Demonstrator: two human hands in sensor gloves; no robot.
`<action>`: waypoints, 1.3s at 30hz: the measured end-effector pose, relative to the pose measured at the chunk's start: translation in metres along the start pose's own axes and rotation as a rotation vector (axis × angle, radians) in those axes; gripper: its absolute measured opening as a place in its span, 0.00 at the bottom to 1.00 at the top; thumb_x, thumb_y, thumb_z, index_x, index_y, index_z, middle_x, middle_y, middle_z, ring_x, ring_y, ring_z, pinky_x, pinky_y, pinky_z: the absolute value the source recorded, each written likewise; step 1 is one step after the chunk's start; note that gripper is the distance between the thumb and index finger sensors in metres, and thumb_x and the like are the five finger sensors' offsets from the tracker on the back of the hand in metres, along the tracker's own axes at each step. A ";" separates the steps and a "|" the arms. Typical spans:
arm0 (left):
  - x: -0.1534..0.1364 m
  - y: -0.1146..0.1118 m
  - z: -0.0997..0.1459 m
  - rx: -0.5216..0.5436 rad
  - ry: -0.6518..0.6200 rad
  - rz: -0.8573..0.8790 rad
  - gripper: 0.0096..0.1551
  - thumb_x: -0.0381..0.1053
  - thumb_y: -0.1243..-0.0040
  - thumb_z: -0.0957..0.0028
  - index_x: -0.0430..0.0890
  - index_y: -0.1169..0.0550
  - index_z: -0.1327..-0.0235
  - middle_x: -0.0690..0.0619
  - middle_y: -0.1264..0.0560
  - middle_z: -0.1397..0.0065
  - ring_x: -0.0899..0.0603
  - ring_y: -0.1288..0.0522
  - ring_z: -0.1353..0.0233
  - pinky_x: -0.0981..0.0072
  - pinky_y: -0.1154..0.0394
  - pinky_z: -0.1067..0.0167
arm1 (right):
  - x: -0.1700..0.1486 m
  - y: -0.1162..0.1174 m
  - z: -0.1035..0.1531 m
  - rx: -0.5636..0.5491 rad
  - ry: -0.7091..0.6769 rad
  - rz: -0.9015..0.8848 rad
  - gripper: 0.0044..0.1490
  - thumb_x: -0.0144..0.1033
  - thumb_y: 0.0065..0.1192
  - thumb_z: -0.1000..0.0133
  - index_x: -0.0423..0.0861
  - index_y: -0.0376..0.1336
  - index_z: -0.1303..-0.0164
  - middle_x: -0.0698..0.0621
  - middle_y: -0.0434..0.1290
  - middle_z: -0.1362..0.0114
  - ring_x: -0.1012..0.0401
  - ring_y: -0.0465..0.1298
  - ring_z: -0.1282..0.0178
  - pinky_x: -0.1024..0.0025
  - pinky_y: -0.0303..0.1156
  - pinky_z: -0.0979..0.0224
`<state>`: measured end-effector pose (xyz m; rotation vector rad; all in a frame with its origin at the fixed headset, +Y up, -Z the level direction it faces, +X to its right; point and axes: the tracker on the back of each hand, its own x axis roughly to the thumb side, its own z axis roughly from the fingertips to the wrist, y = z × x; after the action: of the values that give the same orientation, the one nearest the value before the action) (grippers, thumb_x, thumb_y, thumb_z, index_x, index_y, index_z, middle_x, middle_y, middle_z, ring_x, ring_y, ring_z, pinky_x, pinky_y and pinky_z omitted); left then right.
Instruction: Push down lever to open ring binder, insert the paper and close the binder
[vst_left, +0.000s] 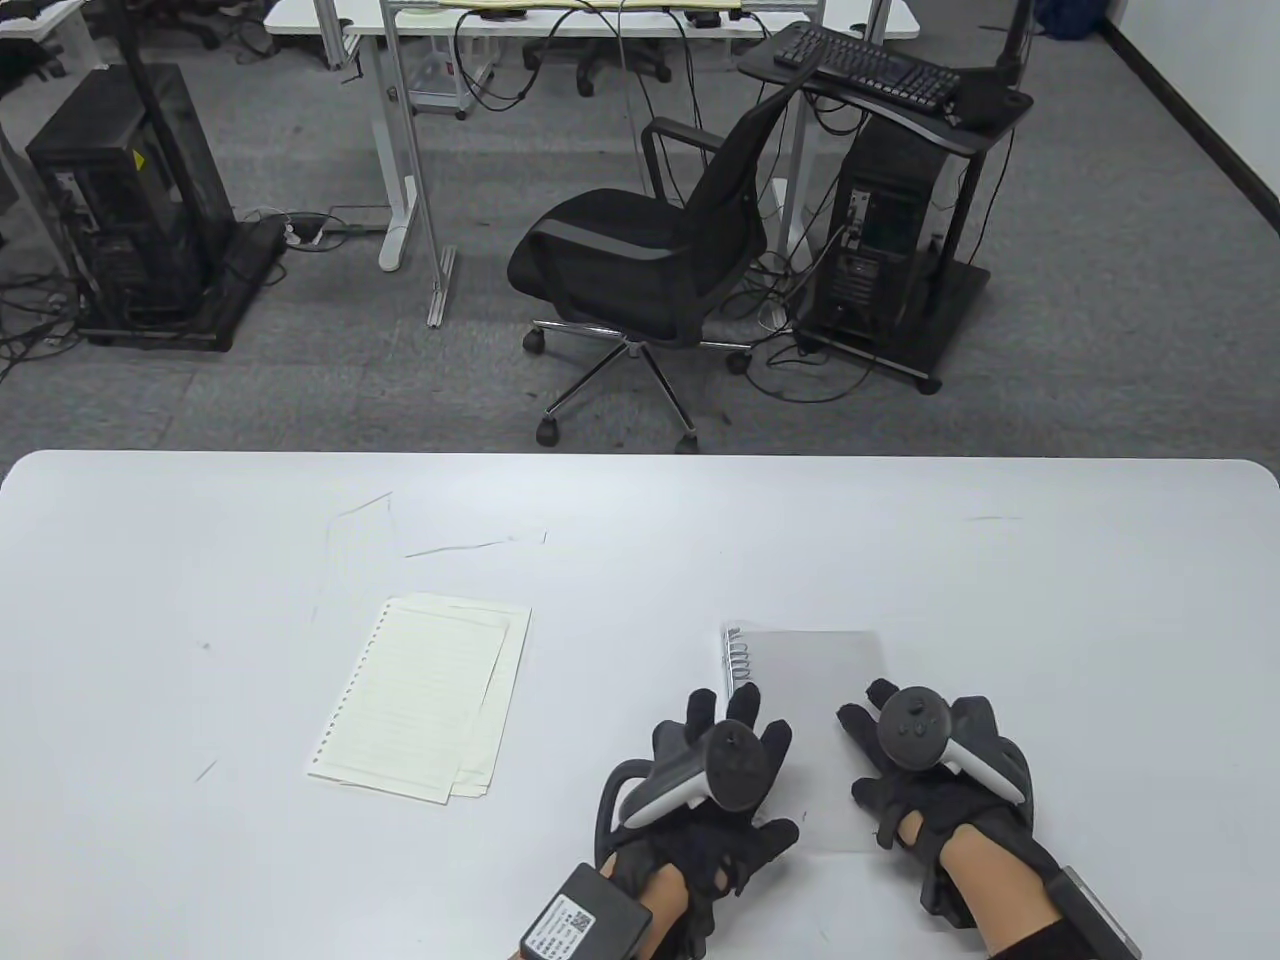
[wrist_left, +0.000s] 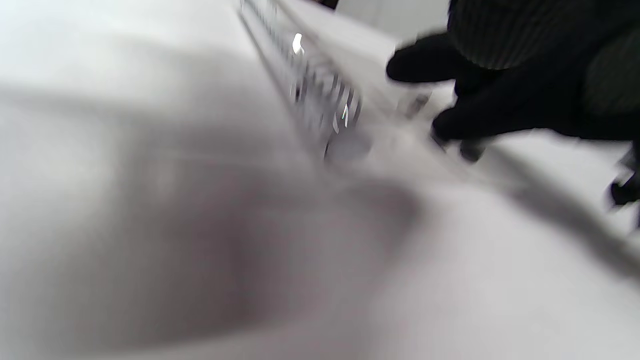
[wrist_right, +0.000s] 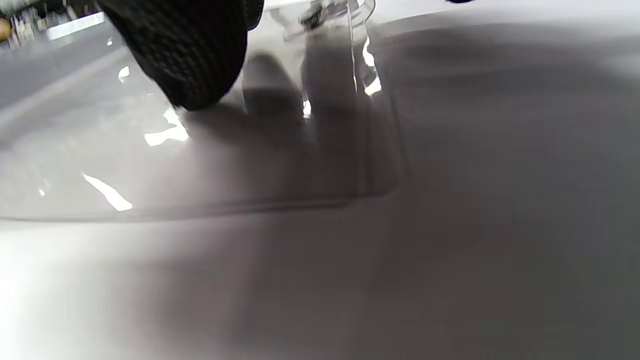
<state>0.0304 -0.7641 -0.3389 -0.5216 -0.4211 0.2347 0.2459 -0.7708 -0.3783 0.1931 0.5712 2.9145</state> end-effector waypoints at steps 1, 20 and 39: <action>0.002 -0.010 -0.008 -0.040 0.001 -0.017 0.51 0.75 0.50 0.51 0.70 0.66 0.30 0.70 0.87 0.33 0.44 0.88 0.27 0.38 0.75 0.32 | 0.002 -0.001 0.000 0.000 0.006 -0.023 0.48 0.42 0.66 0.44 0.58 0.44 0.17 0.55 0.36 0.09 0.40 0.41 0.26 0.39 0.50 0.32; 0.007 -0.028 -0.019 -0.076 0.015 -0.066 0.48 0.73 0.49 0.50 0.70 0.59 0.25 0.68 0.76 0.18 0.43 0.86 0.25 0.39 0.73 0.31 | -0.006 -0.004 -0.004 -0.074 -0.017 -0.125 0.48 0.39 0.66 0.46 0.49 0.47 0.18 0.47 0.45 0.19 0.40 0.60 0.34 0.45 0.62 0.33; 0.006 -0.026 -0.018 -0.037 0.015 -0.081 0.46 0.71 0.48 0.50 0.70 0.57 0.26 0.66 0.74 0.17 0.42 0.82 0.22 0.39 0.69 0.28 | -0.062 -0.009 0.010 0.058 0.223 -0.203 0.41 0.45 0.54 0.41 0.54 0.46 0.18 0.54 0.41 0.11 0.39 0.37 0.15 0.28 0.42 0.25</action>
<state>0.0467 -0.7924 -0.3375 -0.5414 -0.4313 0.1451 0.3093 -0.7704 -0.3789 -0.1755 0.6663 2.7407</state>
